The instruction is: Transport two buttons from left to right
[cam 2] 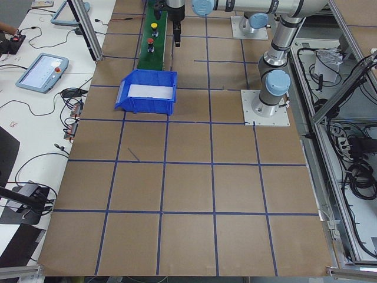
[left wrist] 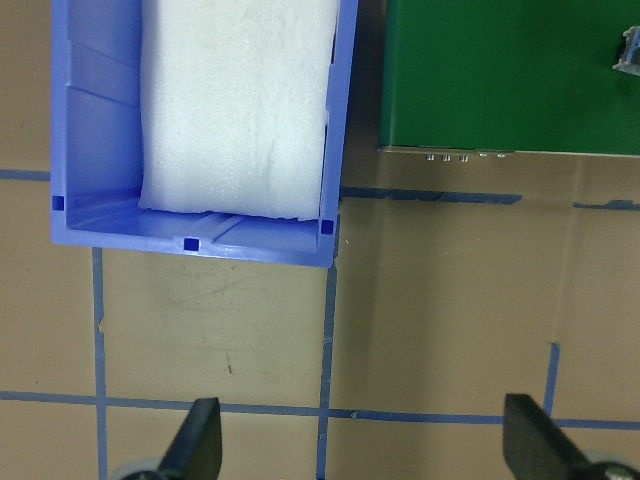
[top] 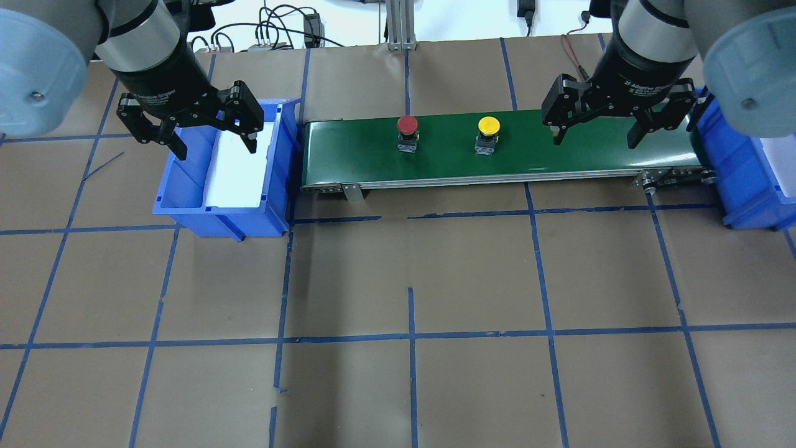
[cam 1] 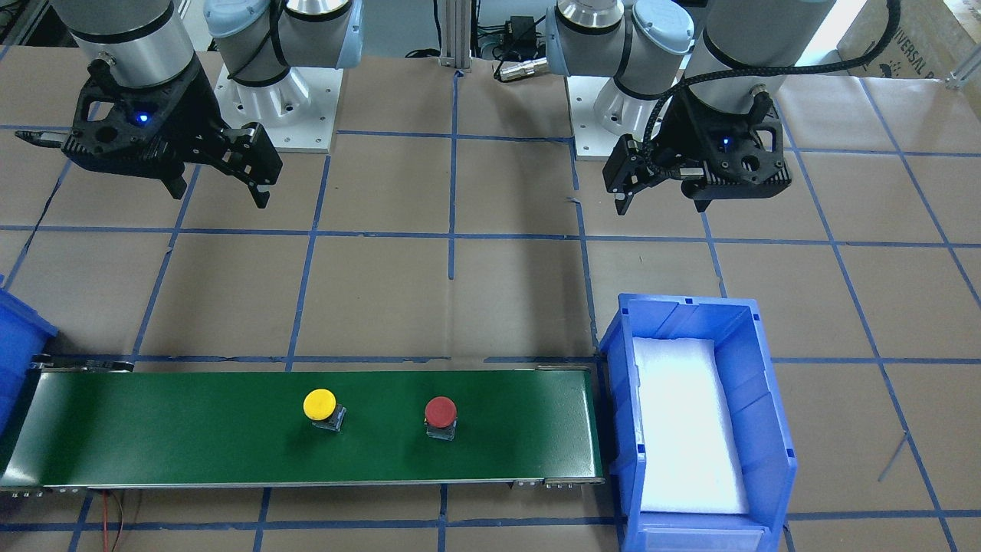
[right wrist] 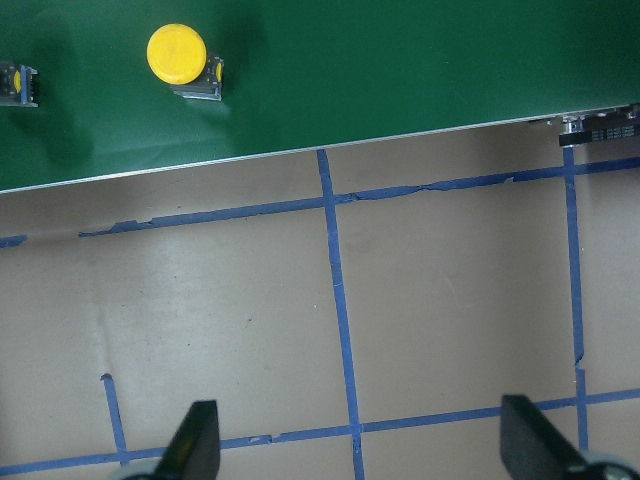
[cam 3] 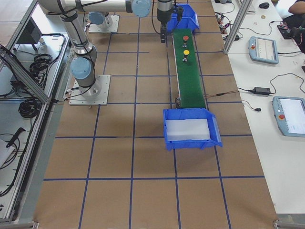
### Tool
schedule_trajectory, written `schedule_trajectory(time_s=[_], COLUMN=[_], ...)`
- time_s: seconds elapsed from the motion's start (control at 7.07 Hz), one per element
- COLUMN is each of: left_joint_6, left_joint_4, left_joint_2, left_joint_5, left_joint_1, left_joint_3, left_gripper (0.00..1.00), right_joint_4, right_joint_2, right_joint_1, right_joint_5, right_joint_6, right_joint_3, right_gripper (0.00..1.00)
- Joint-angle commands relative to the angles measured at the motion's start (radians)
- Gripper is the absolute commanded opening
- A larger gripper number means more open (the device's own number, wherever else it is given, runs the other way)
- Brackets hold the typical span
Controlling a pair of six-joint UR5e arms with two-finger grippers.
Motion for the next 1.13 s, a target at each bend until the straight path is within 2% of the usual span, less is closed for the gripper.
schedule_trajectory(time_s=[0.0, 0.71, 0.99], left_joint_6=[0.000, -0.001, 0.000], left_joint_4=[0.001, -0.005, -0.039], left_joint_2=[0.000, 0.000, -0.001], left_joint_5=[0.000, 0.002, 0.005], left_joint_1=[0.001, 0.001, 0.008], left_joint_3=[0.000, 0.000, 0.029], left_gripper=[1.00, 1.00, 1.00], right_joint_4=[0.001, 0.001, 0.001], right_joint_2=[0.000, 0.000, 0.000], right_joint_1=[-0.001, 0.001, 0.004], right_joint_5=[0.000, 0.002, 0.000], right_joint_6=[-0.001, 0.000, 0.000], right_joint_3=[0.000, 0.000, 0.002], right_gripper=[1.00, 1.00, 1.00])
